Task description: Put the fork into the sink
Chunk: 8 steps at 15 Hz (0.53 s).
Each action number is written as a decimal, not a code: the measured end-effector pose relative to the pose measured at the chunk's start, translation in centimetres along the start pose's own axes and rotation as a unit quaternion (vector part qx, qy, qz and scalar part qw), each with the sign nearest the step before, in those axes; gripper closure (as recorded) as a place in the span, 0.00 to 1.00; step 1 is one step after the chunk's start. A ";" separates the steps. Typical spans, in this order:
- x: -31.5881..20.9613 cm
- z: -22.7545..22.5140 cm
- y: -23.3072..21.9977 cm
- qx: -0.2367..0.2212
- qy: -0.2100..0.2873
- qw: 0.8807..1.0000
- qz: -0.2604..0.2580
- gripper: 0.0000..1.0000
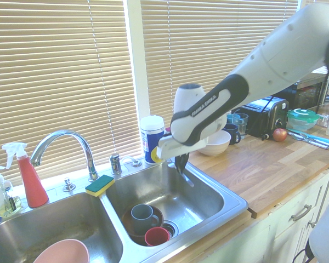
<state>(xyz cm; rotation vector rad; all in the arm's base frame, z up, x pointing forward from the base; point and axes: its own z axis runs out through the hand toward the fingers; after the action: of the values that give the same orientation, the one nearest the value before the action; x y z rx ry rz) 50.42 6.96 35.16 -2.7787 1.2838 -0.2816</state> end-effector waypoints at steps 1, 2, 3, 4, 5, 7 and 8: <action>-0.8 1.9 -0.4 -0.003 -0.005 1.000 0.001 1.00; -1.4 3.5 -0.7 -0.006 -0.006 1.000 0.000 1.00; -1.9 4.9 -0.9 -0.009 -0.005 1.000 -0.002 1.00; -2.2 6.3 -0.9 -0.013 0.000 1.000 -0.001 1.00; -2.3 7.9 -0.8 -0.018 0.008 1.000 0.004 1.00; -2.9 11.4 -0.3 -0.026 0.015 1.000 0.008 1.00; -3.3 13.1 0.0 -0.028 0.012 0.999 0.009 1.00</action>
<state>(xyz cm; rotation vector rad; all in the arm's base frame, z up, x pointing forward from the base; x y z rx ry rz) 50.88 9.33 21.86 -2.8179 1.3416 -0.2833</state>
